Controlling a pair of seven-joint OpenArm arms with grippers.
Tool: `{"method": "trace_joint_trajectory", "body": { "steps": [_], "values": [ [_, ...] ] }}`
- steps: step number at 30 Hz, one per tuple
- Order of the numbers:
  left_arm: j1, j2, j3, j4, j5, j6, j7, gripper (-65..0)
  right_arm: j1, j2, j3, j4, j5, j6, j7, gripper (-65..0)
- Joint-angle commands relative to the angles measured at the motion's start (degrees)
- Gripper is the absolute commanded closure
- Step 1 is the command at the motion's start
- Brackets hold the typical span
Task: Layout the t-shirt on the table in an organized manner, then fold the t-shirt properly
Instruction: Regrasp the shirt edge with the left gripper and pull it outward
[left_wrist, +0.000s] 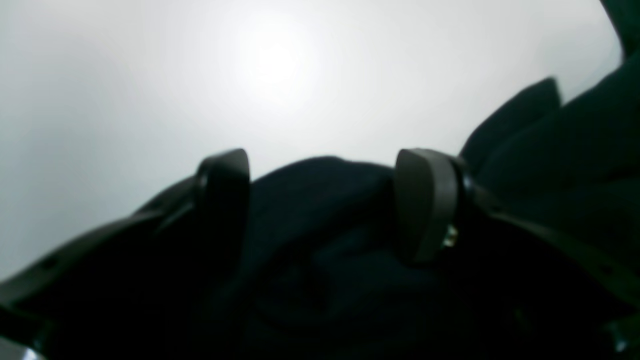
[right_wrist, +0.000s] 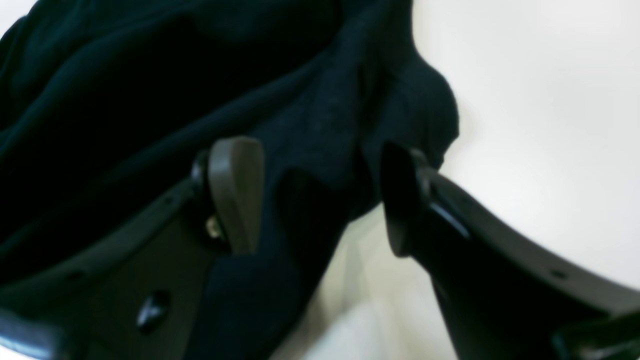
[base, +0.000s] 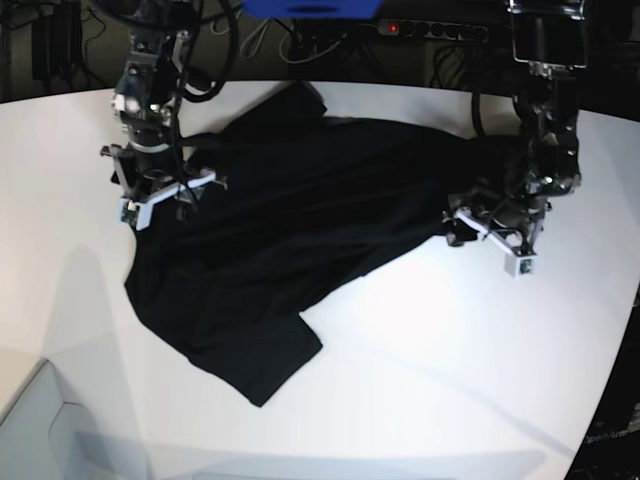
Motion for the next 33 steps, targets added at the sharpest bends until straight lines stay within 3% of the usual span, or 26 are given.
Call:
{"method": "trace_joint_trajectory", "body": {
  "steps": [1,4,6,9,12,15,18,23,33],
  "values": [
    [-0.8,-0.6,0.5,0.5,-0.5,0.0,-0.8,-44.0,0.5,0.0,-0.2,1.1,0.1,0.1,1.4,-37.7],
    [-0.7,-0.6,2.1,0.0,-0.4,0.0,-0.3,-43.8,0.6,0.0,-0.2,1.1,0.1,0.1,1.6,-37.7],
    [-0.8,-0.6,2.3,-0.7,-0.4,0.0,-0.2,-40.2,0.6,0.0,-0.2,1.1,0.1,0.1,1.6,-37.7],
    [-1.1,-0.5,1.9,-4.4,-0.4,0.0,-0.6,-23.8,0.6,0.0,-0.3,1.1,0.1,0.1,1.7,-37.7],
    [-1.1,-0.5,0.1,-6.0,-0.9,0.2,-0.7,0.0,0.7,0.0,-0.3,1.0,0.1,0.1,1.8,-37.7],
    [-0.8,0.5,-6.0,-2.6,-1.0,0.2,-0.4,-2.0,1.5,0.0,-0.6,0.6,0.1,0.2,1.4,-37.7],
    [-0.9,3.9,-14.2,3.2,-1.0,0.2,-0.2,0.0,1.9,0.0,-2.2,-2.2,0.1,0.2,1.7,-37.7],
    [-3.5,7.6,-25.2,10.3,-1.0,0.2,-0.4,0.0,2.3,2.8,-6.2,-8.5,0.1,0.2,1.9,-37.6],
    [-6.0,7.9,-37.7,6.6,-0.9,0.4,-0.2,-0.1,3.8,4.7,-6.7,-16.6,0.1,0.1,5.8,-37.6]
  ]
}}
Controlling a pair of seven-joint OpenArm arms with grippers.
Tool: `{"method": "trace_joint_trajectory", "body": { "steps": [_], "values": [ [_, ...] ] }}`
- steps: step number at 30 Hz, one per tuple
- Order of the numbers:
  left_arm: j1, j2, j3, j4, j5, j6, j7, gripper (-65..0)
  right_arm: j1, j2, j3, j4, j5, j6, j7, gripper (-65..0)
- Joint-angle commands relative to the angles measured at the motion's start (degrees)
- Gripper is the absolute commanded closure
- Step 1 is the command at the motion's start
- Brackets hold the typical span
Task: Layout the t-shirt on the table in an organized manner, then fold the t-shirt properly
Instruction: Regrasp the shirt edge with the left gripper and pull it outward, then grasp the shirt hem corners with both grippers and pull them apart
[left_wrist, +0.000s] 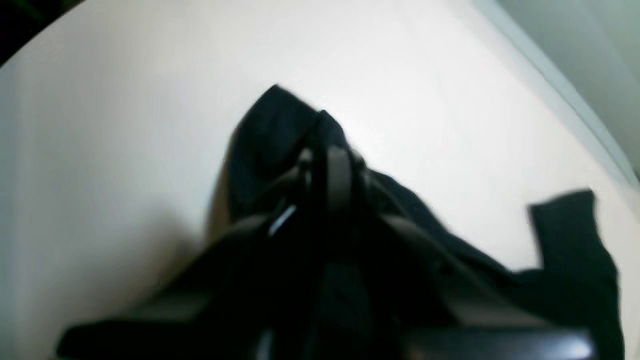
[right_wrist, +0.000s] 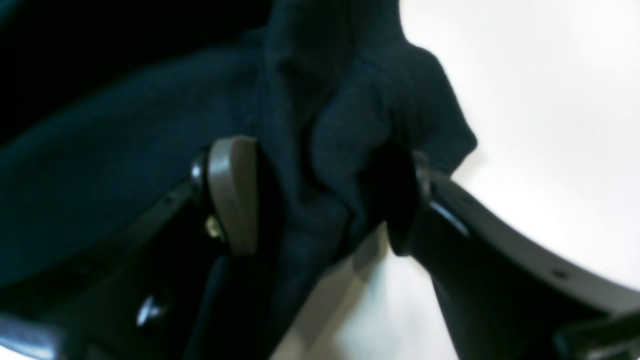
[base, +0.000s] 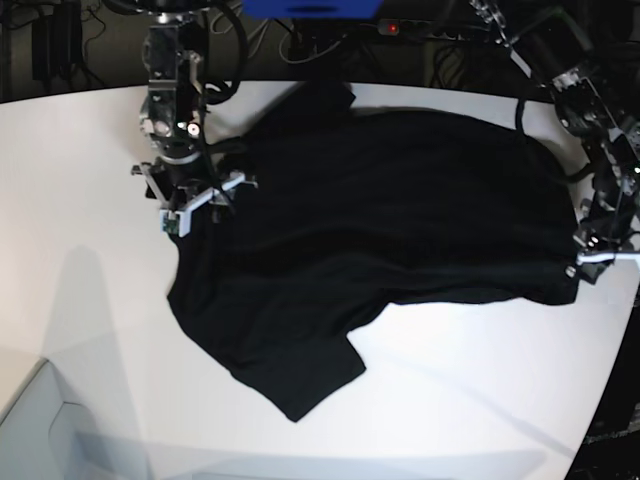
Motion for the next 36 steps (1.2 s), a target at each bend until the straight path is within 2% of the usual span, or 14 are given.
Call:
{"method": "trace_joint_trajectory", "body": {
  "steps": [1,4,7,9,12,14,16,20,26,30,36],
  "values": [
    [-0.6,-0.6,-1.6,0.0,-0.5,0.0,-1.2,-0.1,-0.5,0.1,0.2,0.3,0.3,-0.2,-2.6,-37.6],
    [1.0,-0.7,-5.2,-3.4,-0.6,-0.2,-1.1,-5.6,-1.9,0.2,0.2,2.9,0.3,-0.2,-2.3,-37.6],
    [3.2,-0.8,-6.3,-3.5,-0.6,-0.3,-1.1,-17.6,-2.6,-0.1,0.2,7.3,0.3,-0.2,-2.5,-37.6],
    [5.4,-1.1,-6.3,-2.3,-1.2,-0.3,-1.1,-28.4,-3.4,-0.1,0.0,10.3,0.3,-0.2,-2.6,-37.9],
    [9.1,-1.1,-8.4,1.1,-5.4,-0.3,-1.1,-43.9,-3.8,-0.2,-0.1,14.2,0.3,-0.2,-2.7,-38.0],
    [10.4,-1.2,-9.8,1.9,-9.5,-0.3,-1.1,-51.7,-4.6,-0.2,-0.1,15.6,0.3,-0.2,-2.7,-38.1],
    [10.8,-1.2,-10.7,2.2,-12.9,-0.3,-1.1,-56.7,-4.8,-0.2,-0.1,17.2,0.3,-0.2,-2.7,-38.1],
    [10.2,-1.1,-8.7,1.6,-14.7,-0.3,-1.2,-58.1,-5.7,0.0,-3.0,18.4,0.3,-0.2,-2.7,-38.1],
    [5.9,-1.2,3.1,1.2,-14.1,-0.1,-1.9,-58.1,-7.5,0.2,-9.4,18.5,0.3,-0.2,-2.7,-38.1],
    [-1.4,-1.2,7.5,-5.6,-5.7,-0.1,-1.9,-58.1,-8.5,0.3,-12.0,18.4,0.3,-0.2,-2.7,-38.0],
    [-12.0,-1.2,10.7,-22.1,8.3,-0.3,-2.9,-58.4,-9.6,1.0,-12.2,18.4,0.3,-0.2,-2.7,-38.0]
  ]
}}
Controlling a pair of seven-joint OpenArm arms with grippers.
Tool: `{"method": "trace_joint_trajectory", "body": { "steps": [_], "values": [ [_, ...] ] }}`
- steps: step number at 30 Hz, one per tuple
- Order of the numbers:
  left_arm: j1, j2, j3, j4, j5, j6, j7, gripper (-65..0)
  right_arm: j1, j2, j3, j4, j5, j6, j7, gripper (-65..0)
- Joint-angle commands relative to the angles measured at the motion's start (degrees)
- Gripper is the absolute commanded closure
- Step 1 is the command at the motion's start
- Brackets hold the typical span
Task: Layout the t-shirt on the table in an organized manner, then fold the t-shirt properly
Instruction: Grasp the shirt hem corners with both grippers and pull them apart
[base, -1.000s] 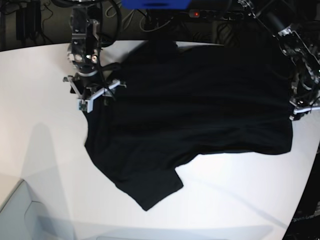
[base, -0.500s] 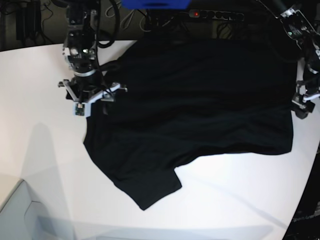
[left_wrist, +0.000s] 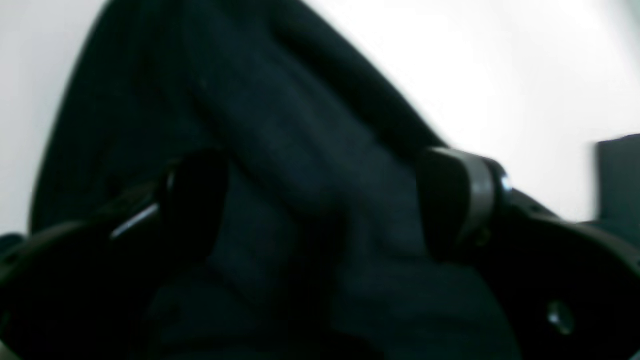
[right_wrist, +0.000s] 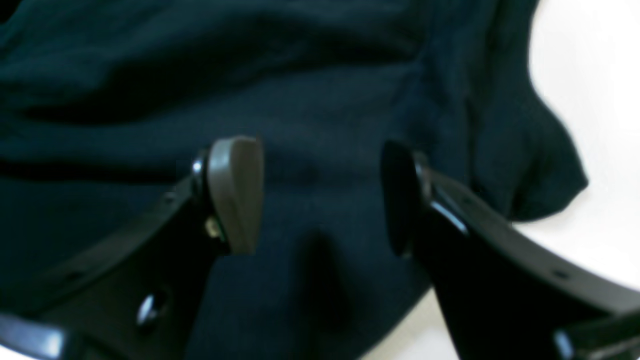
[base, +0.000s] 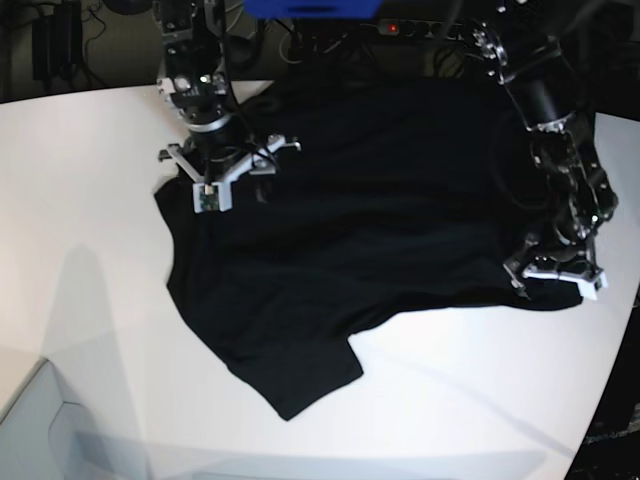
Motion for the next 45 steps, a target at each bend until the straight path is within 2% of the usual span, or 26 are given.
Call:
{"method": "trace_joint_trajectory", "body": {
  "steps": [1,3,6,10,15,19,24,28,32,36,40,45],
  "values": [
    [-2.9,-0.5,0.9,-1.6,0.7,-0.2,-2.7,-58.4,0.2,0.8,0.0,1.0,0.0,0.1,1.3,-38.0],
    [-5.2,-1.1,3.0,-8.6,4.3,-0.2,-8.7,-58.5,0.1,1.0,0.0,1.0,0.0,0.1,1.3,-37.9],
    [-9.1,-2.5,8.8,-21.7,9.0,-0.2,-21.2,-58.5,-0.1,1.1,0.4,1.0,0.0,0.1,1.3,-37.9],
    [-16.1,-4.7,14.6,-37.7,9.9,0.0,-35.4,-58.5,-0.1,2.5,0.4,1.0,-0.2,0.1,1.3,-37.8],
    [-26.0,-4.9,17.8,-47.9,10.0,0.1,-44.1,-58.5,-0.2,3.4,0.9,0.8,-0.2,0.1,1.3,-37.8],
    [-31.9,-4.7,18.6,-48.5,10.0,0.2,-47.0,-58.5,-0.2,4.2,1.0,1.0,-0.2,0.1,1.3,-37.8],
    [-33.9,-4.8,17.5,-44.3,9.8,0.0,-45.6,-58.3,2.1,6.8,1.0,1.3,-0.2,0.1,1.4,-38.0],
    [-26.6,-5.2,13.0,-33.7,9.8,-0.1,-36.5,-58.4,8.6,7.6,1.0,1.2,-0.2,0.1,1.3,-38.0],
    [-14.9,-5.1,6.9,-18.5,9.8,-0.2,-29.4,-58.5,17.6,7.7,0.3,-2.7,-0.2,0.2,1.2,-37.8],
    [-5.5,-4.8,3.8,-5.9,9.8,-0.2,-23.6,-58.5,26.9,7.6,-2.1,-14.3,0.0,0.2,1.2,-37.8],
    [2.3,-4.1,1.1,4.8,9.7,-0.2,-18.3,-58.5,36.5,7.6,-5.1,-31.1,0.0,0.2,1.8,-37.8],
    [10.2,-2.2,-3.4,14.0,9.7,-0.3,-15.9,-58.5,45.8,7.6,-5.6,-47.9,0.0,0.3,3.0,-37.8]
  ]
}}
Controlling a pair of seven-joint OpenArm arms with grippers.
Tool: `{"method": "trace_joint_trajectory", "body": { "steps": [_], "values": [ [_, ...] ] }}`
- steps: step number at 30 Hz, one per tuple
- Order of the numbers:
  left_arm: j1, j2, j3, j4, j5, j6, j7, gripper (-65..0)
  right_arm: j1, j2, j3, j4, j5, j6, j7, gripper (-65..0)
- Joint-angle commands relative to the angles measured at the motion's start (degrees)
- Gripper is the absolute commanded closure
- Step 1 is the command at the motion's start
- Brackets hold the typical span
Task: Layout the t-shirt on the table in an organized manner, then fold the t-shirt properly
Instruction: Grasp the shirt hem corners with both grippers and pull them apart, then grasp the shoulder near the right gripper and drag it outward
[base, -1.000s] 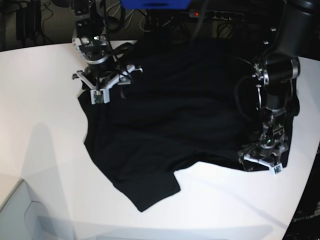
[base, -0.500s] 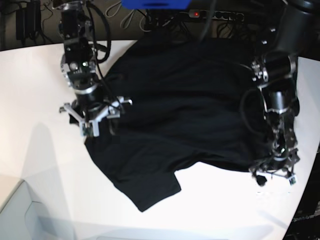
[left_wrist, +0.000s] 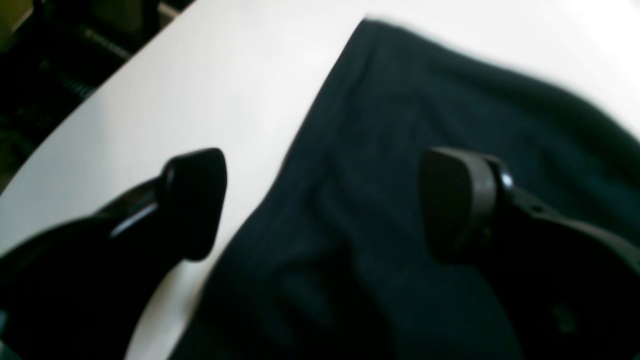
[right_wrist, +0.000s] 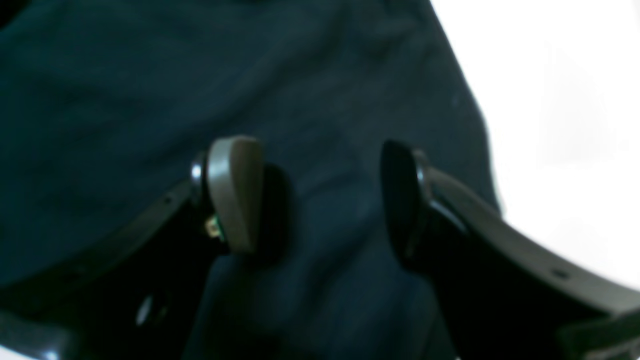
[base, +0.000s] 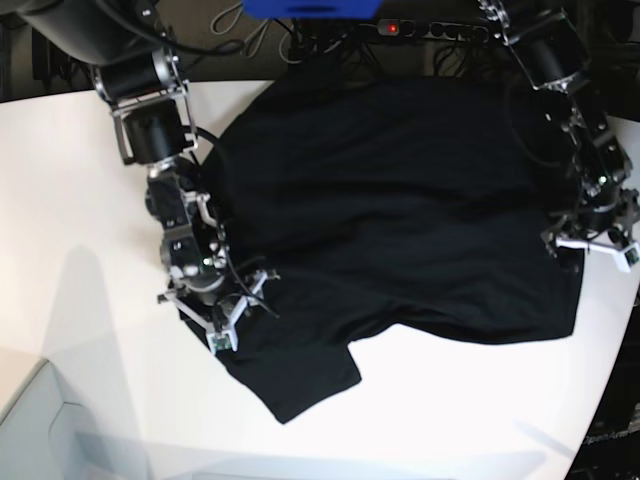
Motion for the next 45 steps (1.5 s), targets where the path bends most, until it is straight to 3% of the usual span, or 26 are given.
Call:
{"method": "trace_joint_trajectory", "body": {
  "steps": [1,11,16,19,26,30,37,45],
  "values": [
    [0.1,-0.8,-0.6,2.3,-0.3,0.0,-1.7,-58.5,2.9,0.2,0.2,-2.0,-0.1,0.0,2.8,-37.8],
    [7.4,2.8,-1.0,5.8,-0.3,-0.1,-1.7,-58.5,16.5,1.4,0.2,-41.3,-0.1,-1.5,27.3,-38.0],
    [6.9,4.5,-0.5,5.9,-0.3,-0.1,-1.7,-58.5,17.7,2.5,0.2,-42.4,-0.1,-15.5,32.9,-38.1],
    [5.7,4.7,0.3,5.8,-0.3,-0.1,-1.7,-58.5,17.3,2.8,1.8,-37.8,-0.1,-20.9,32.9,-38.1],
    [5.3,4.8,5.3,7.3,-0.7,-0.1,-1.7,-58.5,7.9,2.9,9.1,-16.6,-0.1,-21.2,29.9,-38.1],
    [5.8,5.8,7.0,11.0,-7.0,-0.1,-1.5,-58.5,-0.1,2.7,11.1,0.2,-0.1,-19.0,25.4,-38.1],
    [7.5,5.9,11.2,10.7,-11.4,0.0,5.0,-58.4,-18.6,2.6,11.5,31.1,-0.1,-18.8,11.2,-38.1],
    [5.9,4.4,12.9,-2.1,-11.4,0.0,-1.9,-58.3,-42.7,-1.2,11.2,59.4,-0.1,-18.7,1.6,-38.1]
  ]
}}
